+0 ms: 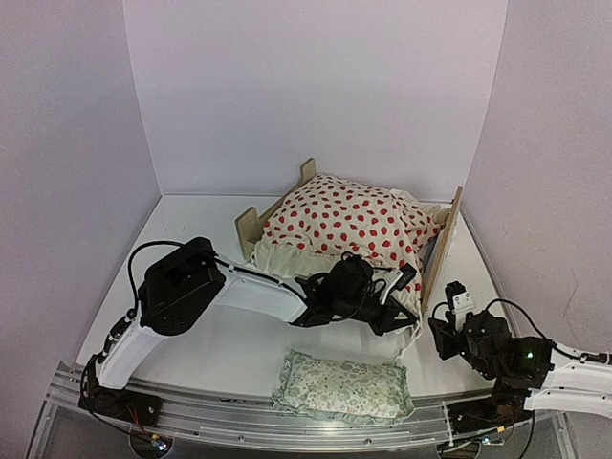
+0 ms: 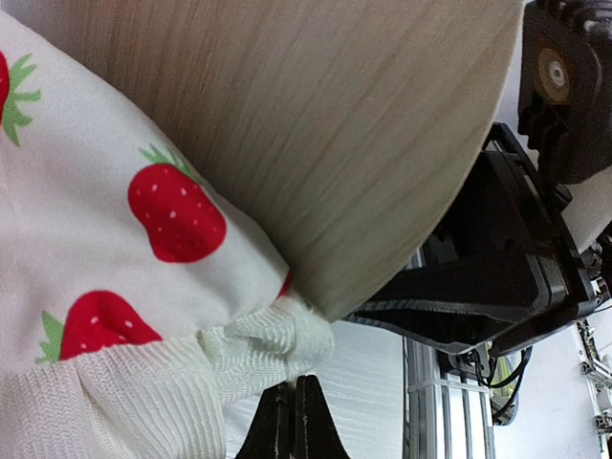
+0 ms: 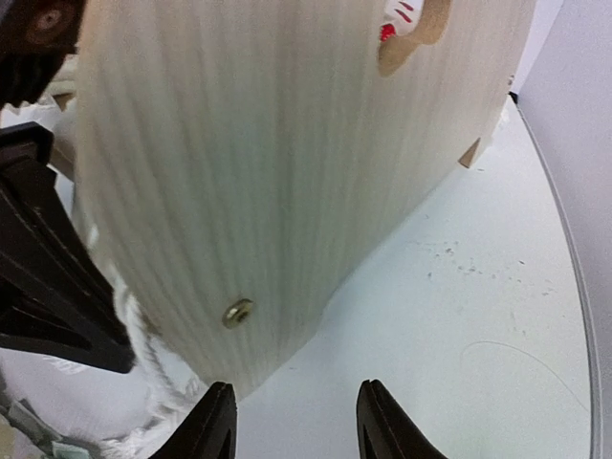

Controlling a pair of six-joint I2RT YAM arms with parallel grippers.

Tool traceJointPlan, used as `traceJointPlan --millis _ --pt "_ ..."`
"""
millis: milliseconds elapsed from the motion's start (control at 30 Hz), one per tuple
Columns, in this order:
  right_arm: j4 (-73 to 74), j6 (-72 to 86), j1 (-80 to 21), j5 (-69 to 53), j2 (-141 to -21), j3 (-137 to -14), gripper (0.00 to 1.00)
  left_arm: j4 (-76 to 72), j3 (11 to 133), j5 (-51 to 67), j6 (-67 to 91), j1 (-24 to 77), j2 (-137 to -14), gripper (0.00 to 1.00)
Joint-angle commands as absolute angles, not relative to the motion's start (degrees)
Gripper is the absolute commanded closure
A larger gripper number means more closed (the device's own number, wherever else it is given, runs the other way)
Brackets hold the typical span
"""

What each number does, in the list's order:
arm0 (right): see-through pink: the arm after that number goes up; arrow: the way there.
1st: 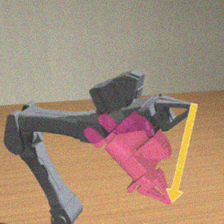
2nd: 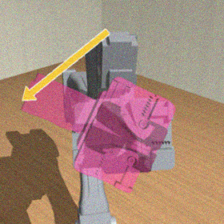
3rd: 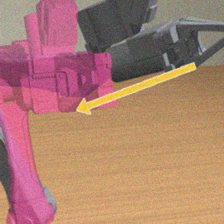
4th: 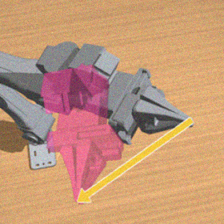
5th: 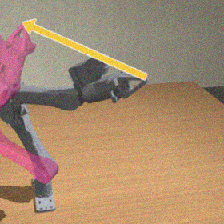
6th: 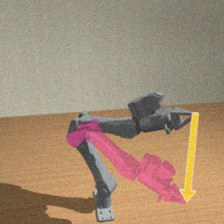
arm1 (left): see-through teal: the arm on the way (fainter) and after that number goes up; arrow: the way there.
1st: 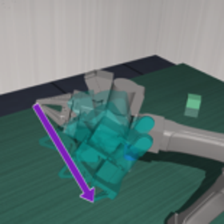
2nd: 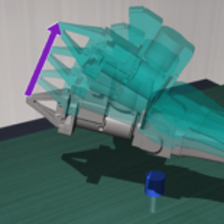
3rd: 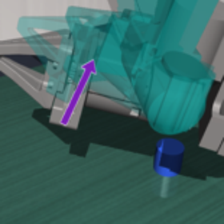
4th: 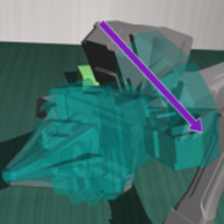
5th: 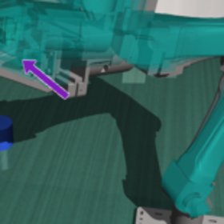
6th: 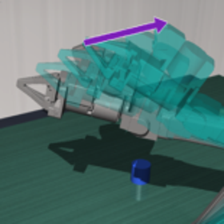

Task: Set up the pet bed
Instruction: Tie the right ropes of the mattress at the bed frame.

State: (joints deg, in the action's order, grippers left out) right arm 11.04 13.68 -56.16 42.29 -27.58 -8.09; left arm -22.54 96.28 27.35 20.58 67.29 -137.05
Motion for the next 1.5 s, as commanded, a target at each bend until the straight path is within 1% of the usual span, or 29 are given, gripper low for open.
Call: traceJointPlan --millis 0,167,400,767,1200,1467 --pt "14.51 17.14 -55.93 49.51 -26.51 -10.30 0.57 -23.86 95.87 27.51 19.95 67.04 -135.65 1.00" --pt "11.72 16.04 -55.59 48.32 -31.67 -9.85 0.58 -24.10 95.93 27.73 20.10 67.03 -135.59 1.00" --pt "1.39 11.70 -54.68 40.35 -37.51 -7.39 0.58 -24.16 96.30 27.82 20.36 67.04 -135.79 1.00" --pt "0.69 12.58 -53.67 31.65 -36.96 -6.92 0.60 -23.96 96.58 27.92 20.57 67.06 -135.87 1.00" --pt "4.81 13.71 -53.63 27.73 -32.90 -8.69 0.62 -23.47 97.30 27.85 20.30 67.06 -136.55 1.00" --pt "3.53 12.97 -53.64 28.00 -35.59 -9.17 0.62 -23.56 97.91 28.37 20.54 67.03 -136.77 1.00"
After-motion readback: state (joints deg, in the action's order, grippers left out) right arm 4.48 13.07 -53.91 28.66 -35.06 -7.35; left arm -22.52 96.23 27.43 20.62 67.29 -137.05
